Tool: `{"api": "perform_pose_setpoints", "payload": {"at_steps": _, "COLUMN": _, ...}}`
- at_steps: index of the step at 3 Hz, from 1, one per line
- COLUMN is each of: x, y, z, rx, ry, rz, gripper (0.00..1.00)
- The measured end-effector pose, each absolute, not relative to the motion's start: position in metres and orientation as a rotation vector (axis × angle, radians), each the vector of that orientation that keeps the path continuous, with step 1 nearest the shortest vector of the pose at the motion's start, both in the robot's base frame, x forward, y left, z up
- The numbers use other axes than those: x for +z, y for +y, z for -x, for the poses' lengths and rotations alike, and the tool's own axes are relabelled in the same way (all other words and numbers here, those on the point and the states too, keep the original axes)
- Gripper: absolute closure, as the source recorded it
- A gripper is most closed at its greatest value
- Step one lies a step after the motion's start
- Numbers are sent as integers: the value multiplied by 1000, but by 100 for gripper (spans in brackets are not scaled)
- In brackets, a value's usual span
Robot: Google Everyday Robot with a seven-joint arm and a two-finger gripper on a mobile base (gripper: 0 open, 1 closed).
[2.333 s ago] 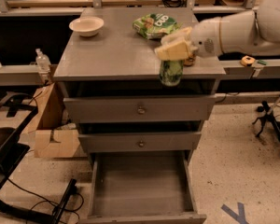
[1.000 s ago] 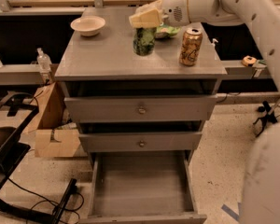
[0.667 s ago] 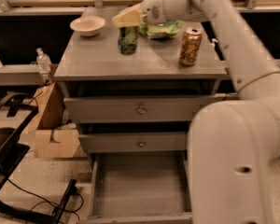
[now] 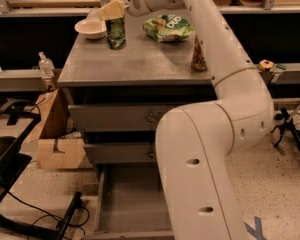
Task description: Pick green can from bottom drawer and place on counter
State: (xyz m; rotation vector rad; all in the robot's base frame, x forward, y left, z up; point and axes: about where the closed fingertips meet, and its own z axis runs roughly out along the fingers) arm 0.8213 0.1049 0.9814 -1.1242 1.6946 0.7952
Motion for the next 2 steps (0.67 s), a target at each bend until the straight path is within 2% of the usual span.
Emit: {"api": "perform_pose_setpoints", "payload": {"at_steps": 2, "x": 928, "y": 166, "z": -861, "rx": 712, "ry": 1813, "rz": 1070, "gripper": 100}}
